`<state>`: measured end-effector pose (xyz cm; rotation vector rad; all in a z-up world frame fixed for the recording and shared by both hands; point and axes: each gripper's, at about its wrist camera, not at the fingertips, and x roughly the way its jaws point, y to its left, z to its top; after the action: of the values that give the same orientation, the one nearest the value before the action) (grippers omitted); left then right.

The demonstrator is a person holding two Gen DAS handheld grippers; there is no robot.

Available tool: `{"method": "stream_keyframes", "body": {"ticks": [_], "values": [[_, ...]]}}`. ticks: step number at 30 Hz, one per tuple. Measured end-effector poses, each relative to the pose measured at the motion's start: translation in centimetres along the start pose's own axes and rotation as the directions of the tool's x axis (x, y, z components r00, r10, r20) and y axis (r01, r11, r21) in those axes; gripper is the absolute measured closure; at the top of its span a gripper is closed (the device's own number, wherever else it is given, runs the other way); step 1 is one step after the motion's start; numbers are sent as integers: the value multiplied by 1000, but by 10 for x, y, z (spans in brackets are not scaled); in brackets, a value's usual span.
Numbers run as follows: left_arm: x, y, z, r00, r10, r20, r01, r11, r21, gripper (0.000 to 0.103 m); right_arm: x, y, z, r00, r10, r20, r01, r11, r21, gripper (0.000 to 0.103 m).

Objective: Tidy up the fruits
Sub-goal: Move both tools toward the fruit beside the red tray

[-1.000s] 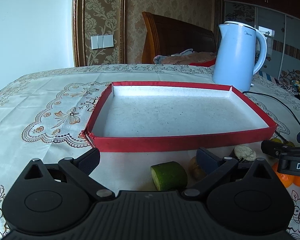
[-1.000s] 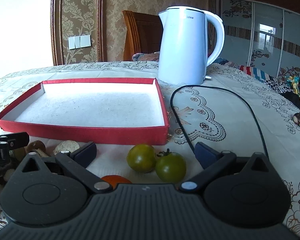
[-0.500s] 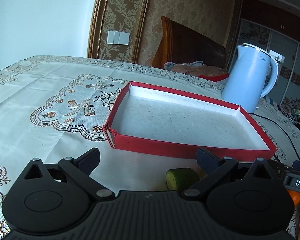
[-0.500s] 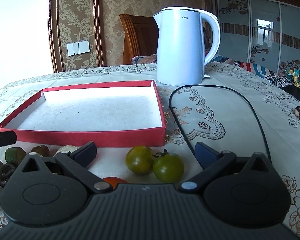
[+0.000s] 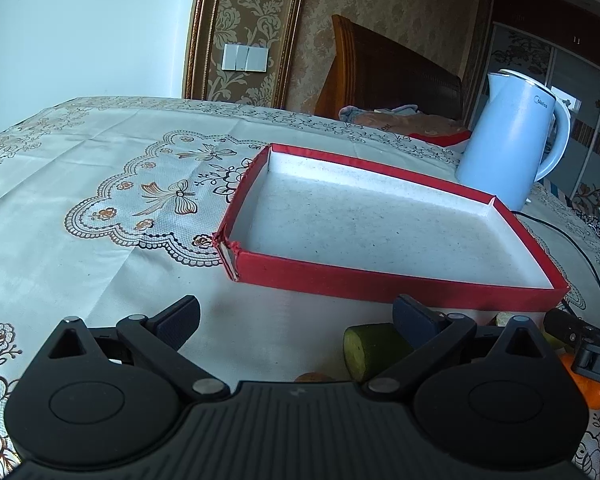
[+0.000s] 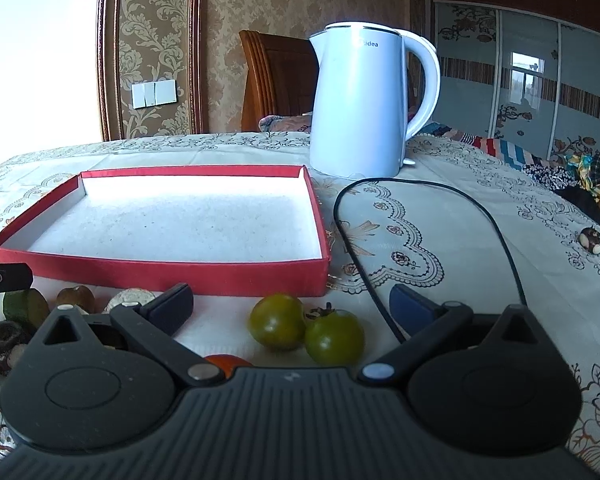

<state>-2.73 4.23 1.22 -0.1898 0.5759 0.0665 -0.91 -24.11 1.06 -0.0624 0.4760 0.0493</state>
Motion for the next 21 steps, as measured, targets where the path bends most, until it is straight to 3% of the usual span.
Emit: {"method": "stream_keyframes", "body": {"ticks": [5, 16, 21], "values": [[1, -1, 0, 999, 39, 3, -39, 999, -4, 0, 0, -2, 0, 1000, 3, 2, -3, 1000, 9, 0], [1, -1, 1, 999, 48, 8, -48, 999, 3, 0, 6, 2, 1, 999, 27, -33, -27, 999, -17, 0], [2, 0, 1, 999, 46, 8, -46, 999, 4, 0, -4, -7, 0, 999, 54, 5, -54, 998, 18, 0]]}}
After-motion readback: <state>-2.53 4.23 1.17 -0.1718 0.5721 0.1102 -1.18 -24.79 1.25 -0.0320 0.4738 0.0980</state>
